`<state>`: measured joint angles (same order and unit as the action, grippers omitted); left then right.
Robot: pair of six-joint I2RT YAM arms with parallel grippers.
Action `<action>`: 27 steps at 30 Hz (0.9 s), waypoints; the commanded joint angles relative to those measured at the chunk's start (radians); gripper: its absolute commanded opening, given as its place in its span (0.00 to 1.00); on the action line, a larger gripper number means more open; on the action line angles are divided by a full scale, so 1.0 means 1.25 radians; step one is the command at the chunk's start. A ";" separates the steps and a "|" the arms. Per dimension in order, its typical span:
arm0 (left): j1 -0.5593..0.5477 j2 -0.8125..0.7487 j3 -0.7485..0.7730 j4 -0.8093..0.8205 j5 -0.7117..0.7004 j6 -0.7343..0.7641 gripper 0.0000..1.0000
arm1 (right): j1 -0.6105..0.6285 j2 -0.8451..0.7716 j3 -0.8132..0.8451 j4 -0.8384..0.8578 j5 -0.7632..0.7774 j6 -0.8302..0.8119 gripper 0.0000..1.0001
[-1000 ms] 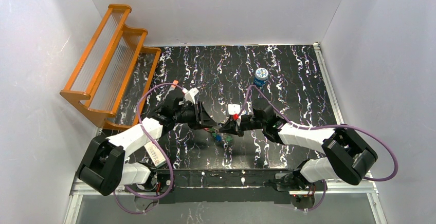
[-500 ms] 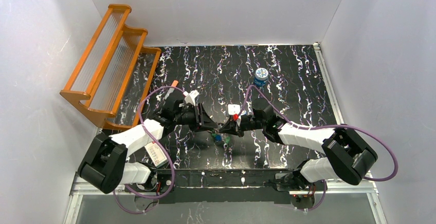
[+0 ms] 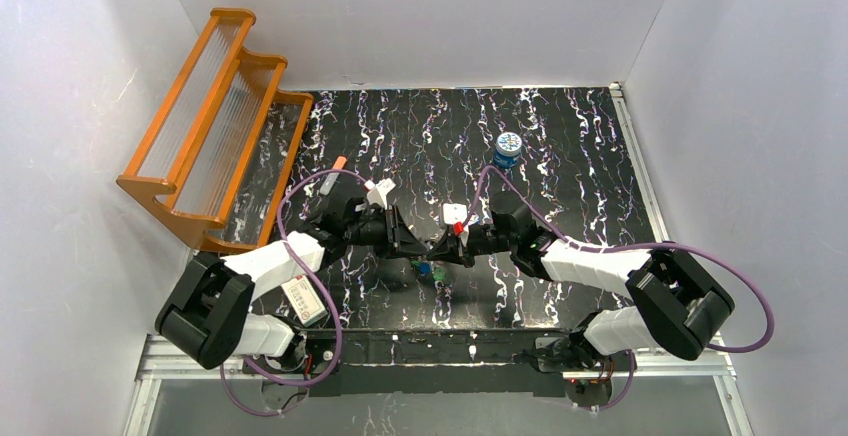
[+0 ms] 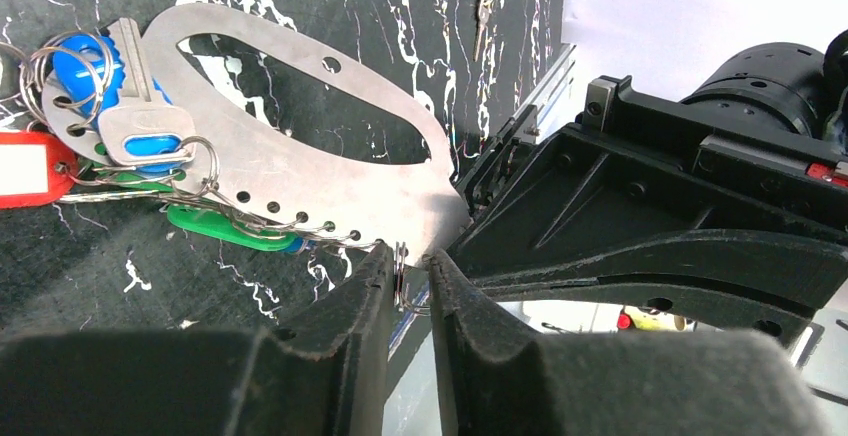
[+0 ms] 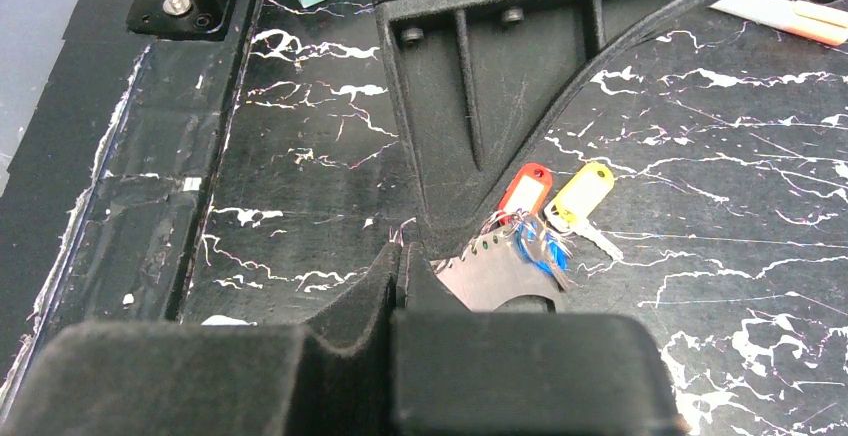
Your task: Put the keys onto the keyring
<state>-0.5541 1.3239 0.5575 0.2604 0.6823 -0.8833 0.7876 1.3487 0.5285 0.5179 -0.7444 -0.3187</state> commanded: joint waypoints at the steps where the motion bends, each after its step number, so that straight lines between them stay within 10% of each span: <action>1: -0.012 0.001 -0.002 0.010 0.027 0.002 0.13 | -0.002 0.002 0.030 0.031 -0.005 -0.015 0.01; 6: -0.012 0.003 0.027 -0.066 0.017 0.049 0.00 | -0.002 0.007 0.044 -0.002 -0.009 -0.025 0.01; 27: -0.012 0.081 0.234 -0.419 -0.051 0.305 0.00 | -0.002 0.060 0.163 -0.271 0.031 -0.130 0.01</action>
<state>-0.5663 1.4258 0.8124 -0.1650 0.6254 -0.5587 0.7883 1.4147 0.6865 0.2516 -0.7471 -0.4332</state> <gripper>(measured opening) 0.010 0.030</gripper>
